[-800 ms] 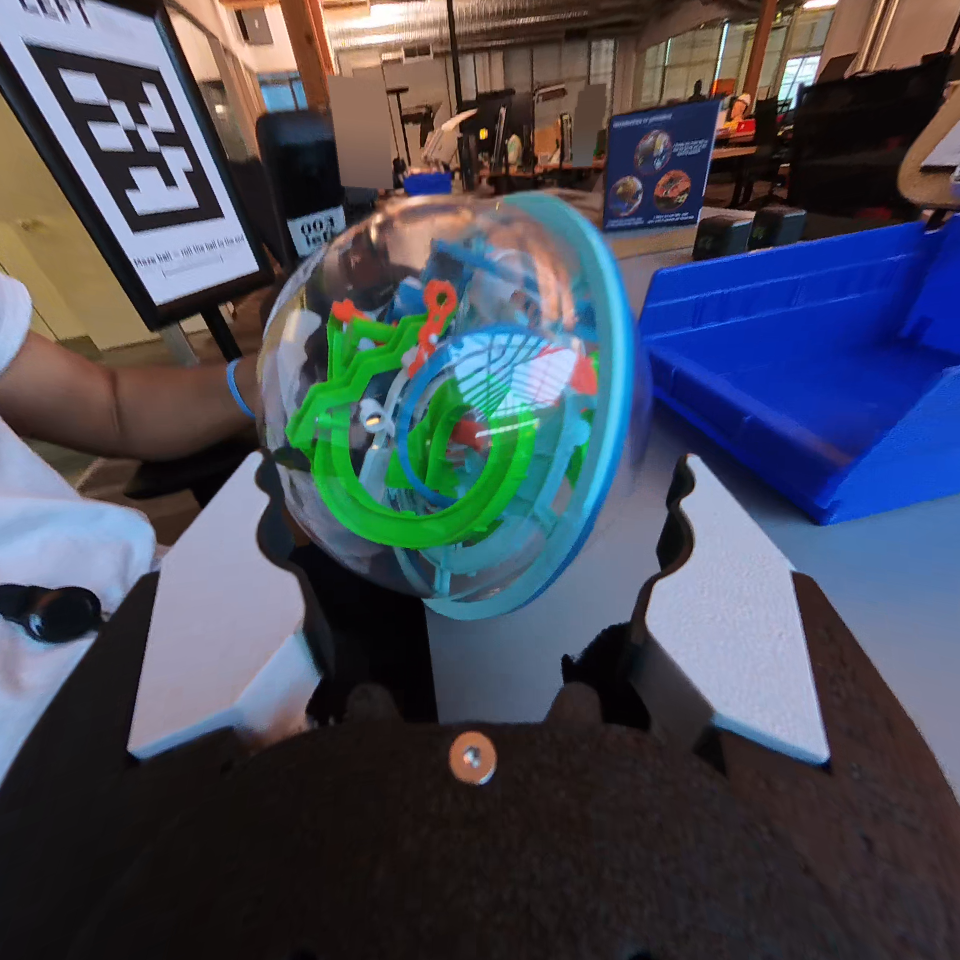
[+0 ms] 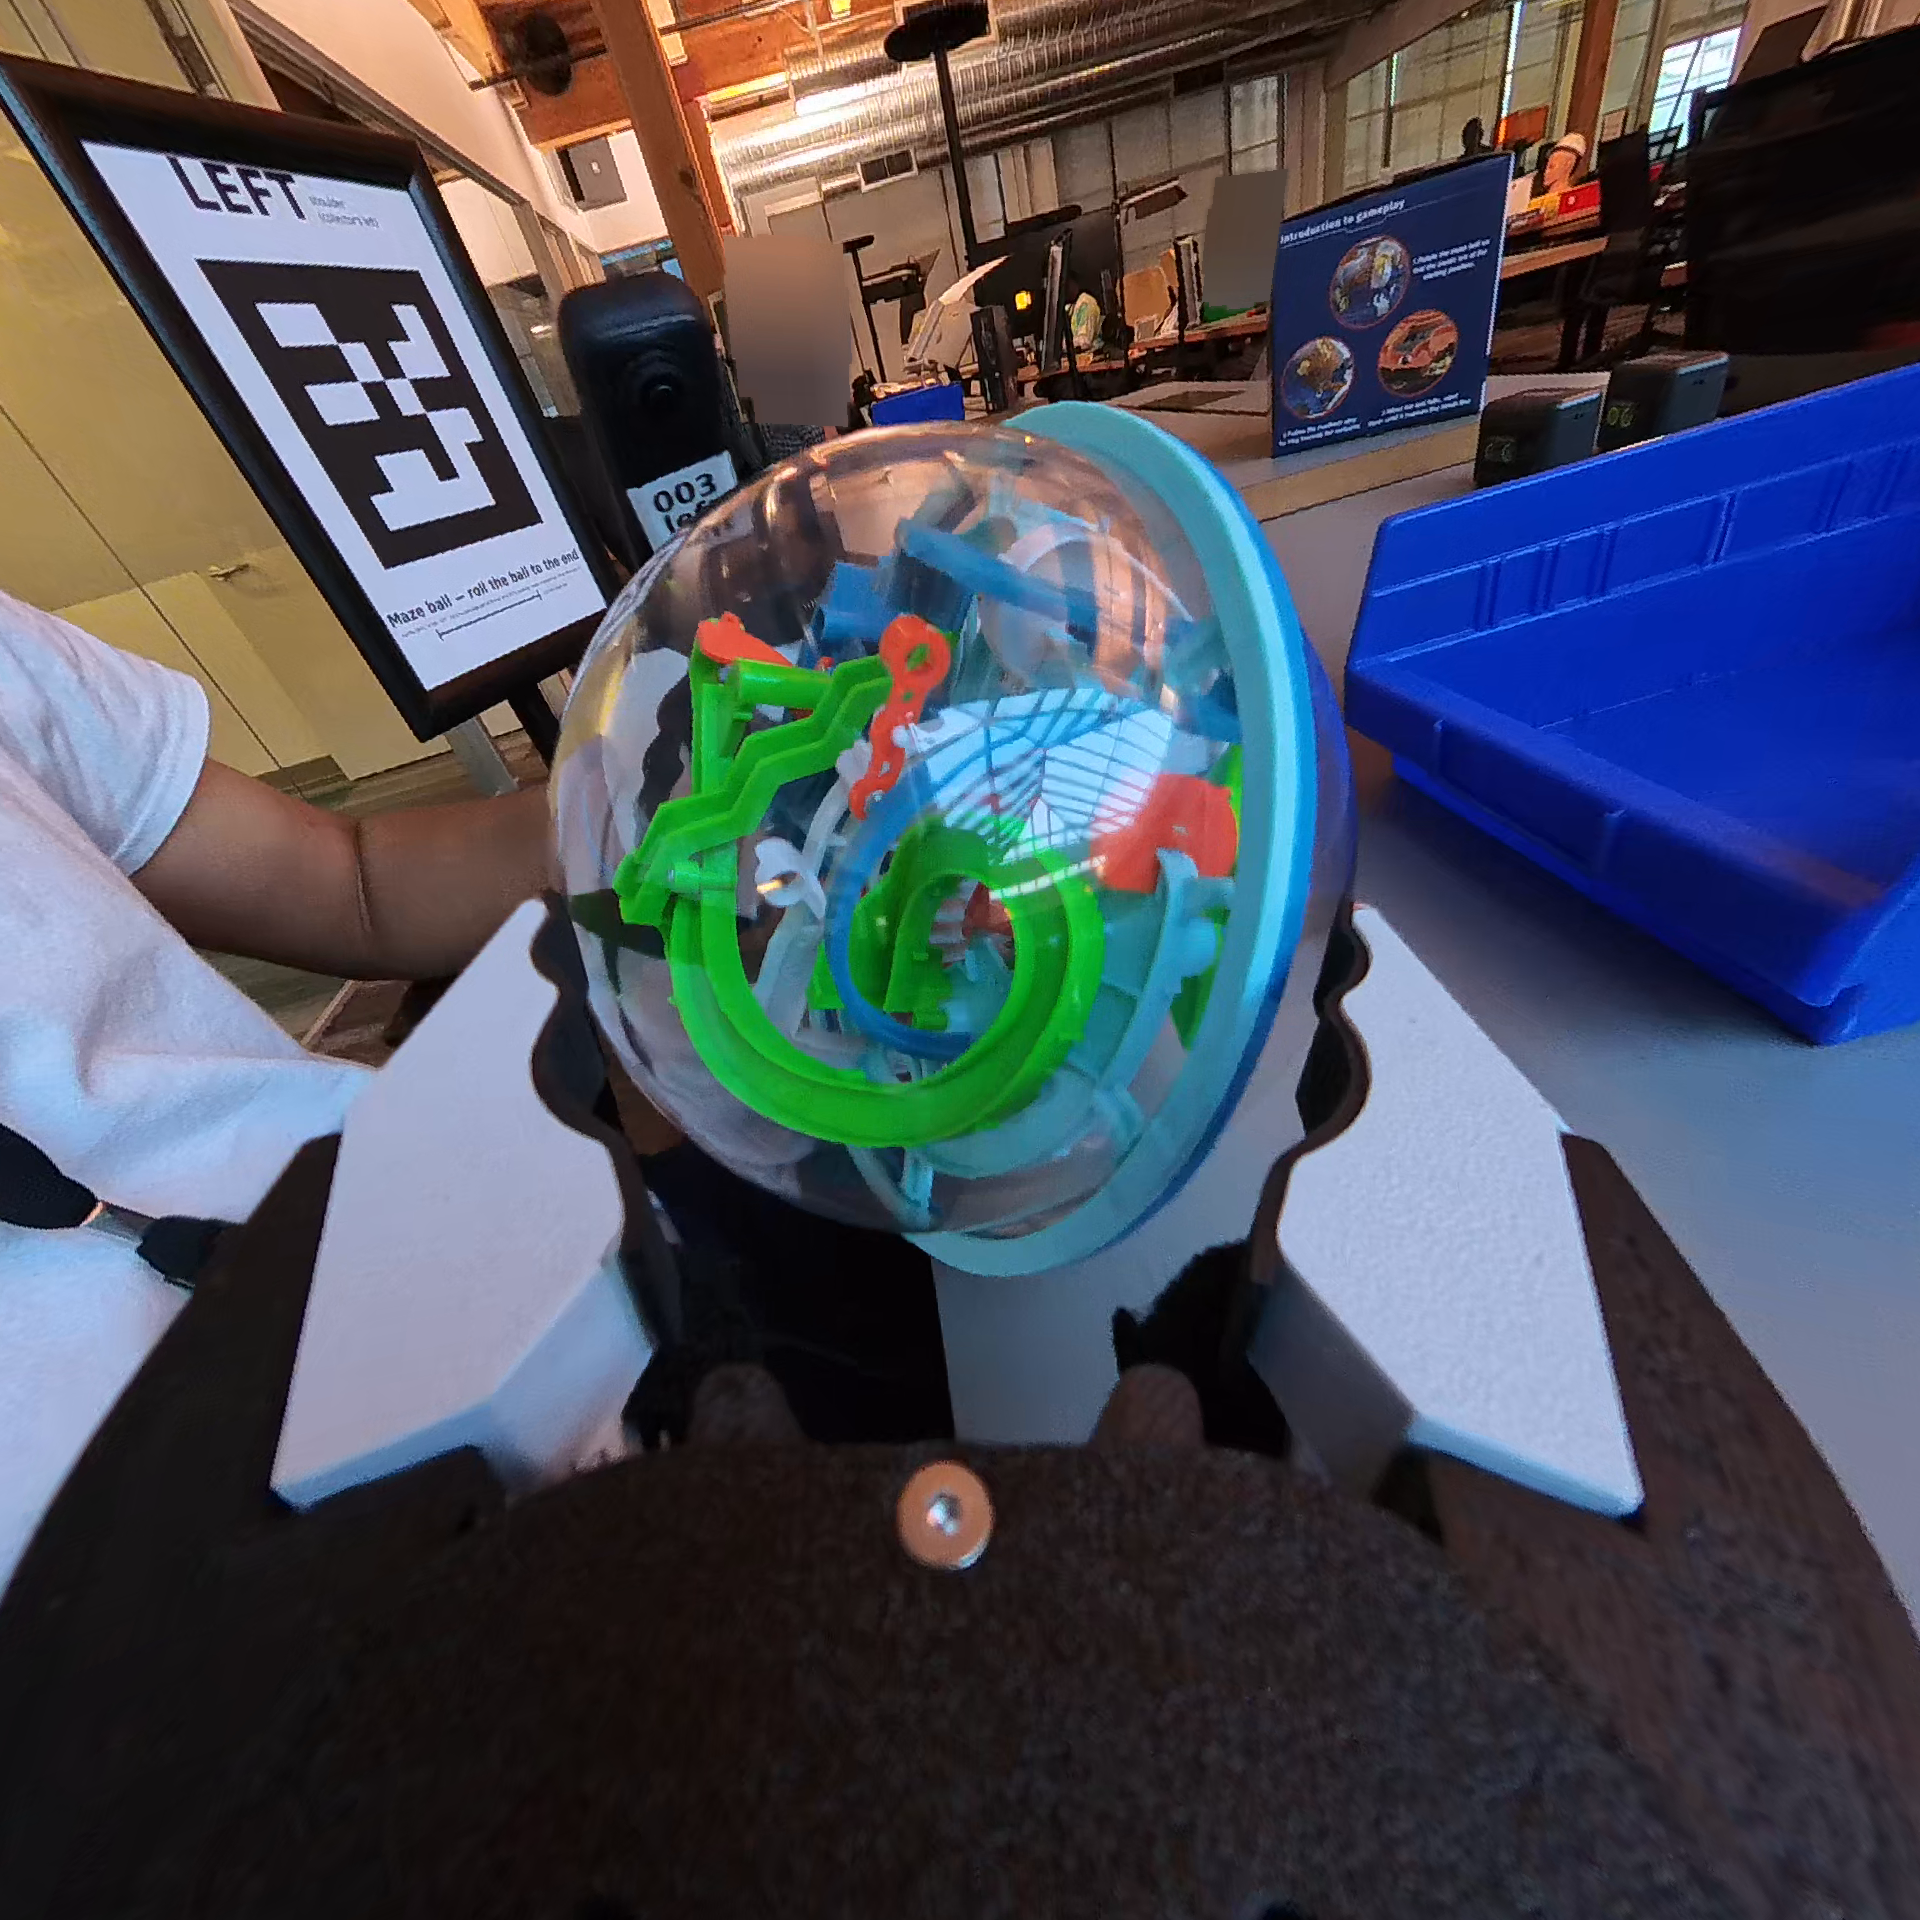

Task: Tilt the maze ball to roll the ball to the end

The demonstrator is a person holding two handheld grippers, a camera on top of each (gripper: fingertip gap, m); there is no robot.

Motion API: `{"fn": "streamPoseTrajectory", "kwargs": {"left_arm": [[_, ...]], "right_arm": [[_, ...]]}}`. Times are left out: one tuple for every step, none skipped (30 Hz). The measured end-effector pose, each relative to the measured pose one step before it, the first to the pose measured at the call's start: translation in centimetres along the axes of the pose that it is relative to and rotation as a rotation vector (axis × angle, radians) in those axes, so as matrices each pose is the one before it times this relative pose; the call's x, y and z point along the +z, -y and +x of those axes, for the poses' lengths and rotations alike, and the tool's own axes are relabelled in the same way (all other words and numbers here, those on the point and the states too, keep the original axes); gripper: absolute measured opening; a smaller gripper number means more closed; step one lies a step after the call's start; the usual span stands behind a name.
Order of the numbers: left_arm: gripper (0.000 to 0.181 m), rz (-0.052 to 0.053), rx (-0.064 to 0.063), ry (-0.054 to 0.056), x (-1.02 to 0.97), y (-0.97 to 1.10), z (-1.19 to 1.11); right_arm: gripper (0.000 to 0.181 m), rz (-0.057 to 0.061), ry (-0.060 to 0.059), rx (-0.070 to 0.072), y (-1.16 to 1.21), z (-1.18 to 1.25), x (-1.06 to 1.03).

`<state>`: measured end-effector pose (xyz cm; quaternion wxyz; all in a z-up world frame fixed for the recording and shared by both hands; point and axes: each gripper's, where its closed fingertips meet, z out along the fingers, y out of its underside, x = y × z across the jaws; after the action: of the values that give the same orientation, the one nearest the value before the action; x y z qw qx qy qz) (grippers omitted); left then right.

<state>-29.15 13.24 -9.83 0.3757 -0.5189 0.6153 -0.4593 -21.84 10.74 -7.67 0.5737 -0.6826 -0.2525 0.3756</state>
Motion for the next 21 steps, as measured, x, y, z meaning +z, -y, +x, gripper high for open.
{"fn": "streamPoseTrajectory", "kwargs": {"left_arm": [[0.137, -0.0067, -0.0139, -0.0049, -0.026, -0.228, -0.106], [0.137, -0.0105, -0.0147, -0.0064, 0.009, -0.33, -0.122], [0.136, -0.0132, -0.0119, -0.0057, 0.063, -0.434, -0.127], [0.136, -0.0141, -0.007, -0.0032, 0.111, -0.459, -0.129], [0.136, -0.0147, -0.0017, -0.0007, 0.159, -0.453, -0.102], [0.135, -0.0141, 0.0005, 0.0015, 0.218, -0.394, -0.077], [0.135, -0.0117, 0.0007, 0.0034, 0.268, -0.285, -0.029], [0.134, -0.0082, 0.004, 0.0062, 0.27, -0.184, 0.006], [0.133, -0.0008, 0.0123, 0.0132, 0.204, 0.007, 0.005], [0.133, 0.0028, 0.0228, 0.0209, 0.117, 0.1, -0.014], [0.133, -0.0034, 0.0305, 0.0231, 0.044, 0.049, -0.026], [0.133, -0.0031, 0.0335, 0.0268, 0.029, 0.071, -0.05], [0.133, 0.0017, 0.0321, 0.0371, -0.004, 0.127, -0.207], [0.132, 0.002, 0.0287, 0.0476, -0.007, 0.126, -0.423], [0.132, 0.0016, 0.026, 0.0557, -0.012, 0.11, -0.589], [0.132, 0.0038, 0.0232, 0.0566, -0.051, 0.142, -0.655], [0.131, 0.007, 0.0202, 0.0466, -0.072, 0.172, -0.519], [0.128, 0.0104, 0.0168, 0.0333, -0.094, 0.247, -0.297], [0.125, 0.01, 0.0095, 0.0259, -0.059, 0.301, -0.126], [0.123, 0.0059, 0.0007, 0.0238, 0.036, 0.297, -0.008], [0.121, 0.0067, -0.0016, 0.0264, 0.082, 0.343, 0.089]], "right_arm": [[0.136, -0.0055, -0.0069, -0.0007, -0.134, 0.184, -0.109], [0.138, -0.0025, -0.0092, -0.0003, -0.117, 0.245, -0.103], [0.14, -0.0004, -0.0069, 0.0013, -0.125, 0.219, -0.078], [0.141, -0.006, 0.0006, 0.0073, -0.237, 0.11, -0.003], [0.143, -0.0115, 0.0065, 0.015, -0.336, -0.007, 0.109], [0.144, -0.0169, 0.0074, 0.0213, -0.405, -0.039, 0.226], [0.144, -0.023, 0.0082, 0.0198, -0.475, -0.114, 0.335], [0.145, -0.0161, 0.0003, 0.0075, -0.341, -0.065, 0.389], [0.148, -0.002, -0.0182, -0.0102, -0.085, 0.148, 0.32], [0.151, -0.008, -0.0116, -0.0219, -0.097, 0.071, 0.146], [0.152, -0.0103, -0.0018, -0.0276, -0.119, 0.007, -0.034], [0.148, -0.0111, -0.0031, -0.0374, -0.119, 0.038, -0.136], [0.149, -0.0022, -0.0119, -0.036, 0.104, 0.144, -0.261], [0.147, -0.0065, -0.0251, -0.041, 0.125, 0.328, -0.353], [0.135, -0.0155, -0.0358, -0.037, 0.074, 0.514, -0.399], [0.136, -0.0229, -0.0456, -0.0253, -0.03, 0.715, -0.383], [0.136, -0.0173, -0.0384, -0.0037, 0.0, 0.625, -0.346], [0.137, 0.0165, -0.0097, 0.0322, 0.438, 0.21, -0.314], [0.137, 0.0413, 0.0187, 0.0546, 0.779, -0.198, -0.273], [0.138, 0.0323, 0.0188, 0.0588, 0.691, -0.252, -0.114], [0.147, 0.007, -0.0016, 0.0472, 0.332, -0.03, 0.075]]}}
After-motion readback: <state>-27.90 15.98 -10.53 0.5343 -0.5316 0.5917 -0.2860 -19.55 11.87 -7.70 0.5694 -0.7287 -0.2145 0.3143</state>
